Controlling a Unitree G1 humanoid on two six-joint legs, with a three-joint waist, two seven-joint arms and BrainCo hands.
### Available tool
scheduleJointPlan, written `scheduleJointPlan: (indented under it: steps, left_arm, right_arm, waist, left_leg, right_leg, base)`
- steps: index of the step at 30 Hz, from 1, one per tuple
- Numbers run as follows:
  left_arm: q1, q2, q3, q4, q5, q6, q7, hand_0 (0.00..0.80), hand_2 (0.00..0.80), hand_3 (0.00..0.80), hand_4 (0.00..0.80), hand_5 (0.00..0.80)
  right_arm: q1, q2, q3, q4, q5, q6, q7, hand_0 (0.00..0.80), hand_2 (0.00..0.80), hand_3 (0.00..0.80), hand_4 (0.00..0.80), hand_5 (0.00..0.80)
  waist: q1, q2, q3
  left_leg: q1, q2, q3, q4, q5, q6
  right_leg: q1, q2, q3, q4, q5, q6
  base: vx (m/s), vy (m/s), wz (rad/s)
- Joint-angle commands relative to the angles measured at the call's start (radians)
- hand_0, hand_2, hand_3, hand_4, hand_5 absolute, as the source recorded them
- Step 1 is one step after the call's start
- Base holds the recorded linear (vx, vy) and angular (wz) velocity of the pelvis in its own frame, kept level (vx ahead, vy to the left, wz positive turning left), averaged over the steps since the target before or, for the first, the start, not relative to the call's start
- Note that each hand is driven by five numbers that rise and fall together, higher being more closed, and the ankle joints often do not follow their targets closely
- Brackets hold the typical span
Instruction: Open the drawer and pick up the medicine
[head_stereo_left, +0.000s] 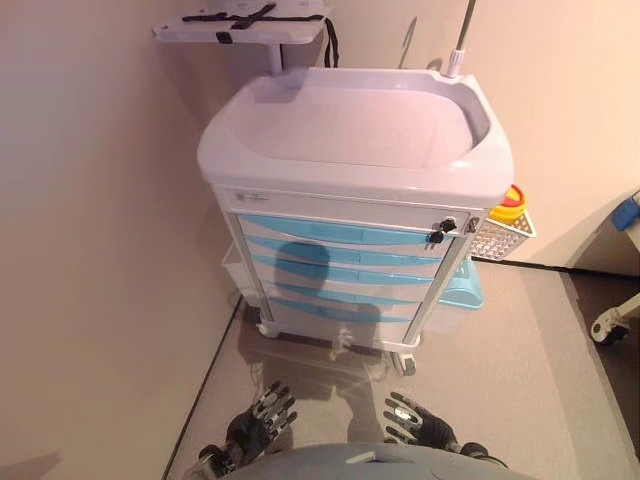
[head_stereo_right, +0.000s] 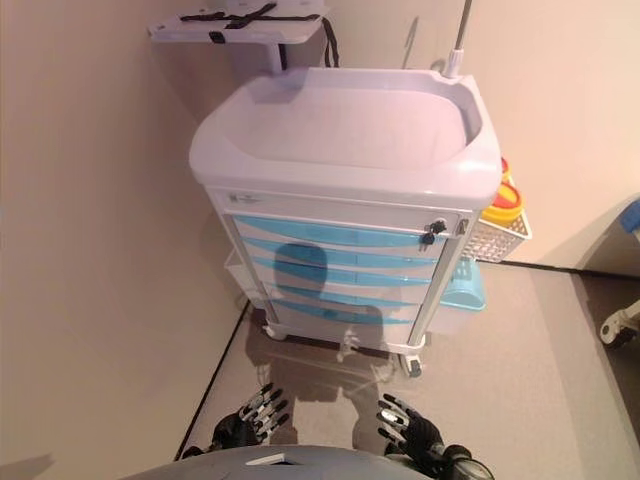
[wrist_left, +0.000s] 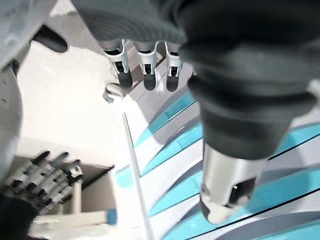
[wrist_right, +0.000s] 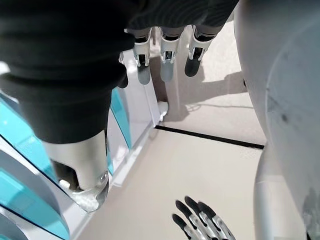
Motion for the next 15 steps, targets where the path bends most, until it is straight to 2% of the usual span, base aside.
scheduleJointPlan:
  steps: [1, 3, 8, 15]
  left_arm:
    - [-0.059, -0.032, 0.028, 0.01, -0.126, 0.052, -0.054, 0.0, 0.0, 0.0, 0.0, 0.0]
    - [-0.076, -0.038, 0.029, 0.004, -0.173, 0.064, -0.064, 0.0, 0.0, 0.0, 0.0, 0.0]
    - [-0.158, -0.056, 0.056, -0.015, -0.267, 0.079, -0.123, 0.0, 0.0, 0.0, 0.0, 0.0]
    - [-0.246, -0.067, 0.074, -0.101, -0.417, 0.069, -0.105, 0.0, 0.0, 0.0, 0.0, 0.0]
  right_arm:
    - [-0.038, 0.025, 0.005, -0.019, 0.062, -0.034, 0.002, 0.0, 0.0, 0.0, 0.0, 0.0]
    - [-0.04, 0.028, 0.007, -0.022, 0.079, -0.047, -0.012, 0.0, 0.0, 0.0, 0.0, 0.0]
    - [-0.061, 0.031, 0.024, -0.048, 0.111, -0.092, -0.022, 0.0, 0.0, 0.0, 0.0, 0.0]
    - [-0.061, 0.019, 0.037, -0.178, 0.152, -0.075, -0.065, 0.0, 0.0, 0.0, 0.0, 0.0]
  waist:
    - [-0.01, -0.024, 0.08]
    - [-0.013, -0.027, 0.107]
    - [-0.031, -0.052, 0.226]
    - [-0.056, -0.082, 0.322]
  left_leg:
    - [-0.083, -0.065, 0.004, 0.059, -0.017, 0.048]
    - [-0.114, -0.064, -0.001, 0.088, -0.024, 0.055]
    - [-0.251, -0.068, -0.007, 0.229, -0.053, 0.068]
    - [-0.434, -0.075, -0.002, 0.4, -0.079, 0.076]
  right_leg:
    - [-0.041, -0.012, 0.01, 0.137, -0.071, 0.048]
    - [-0.081, -0.013, 0.018, 0.176, -0.08, 0.043]
    - [-0.242, -0.014, 0.051, 0.326, -0.108, 0.035]
    - [-0.409, -0.005, 0.086, 0.452, -0.114, 0.026]
  base:
    - [-0.028, 0.031, -0.12]
    - [-0.071, 0.033, -0.15]
    - [-0.138, 0.022, -0.05]
    - [-0.073, 0.003, -0.05]
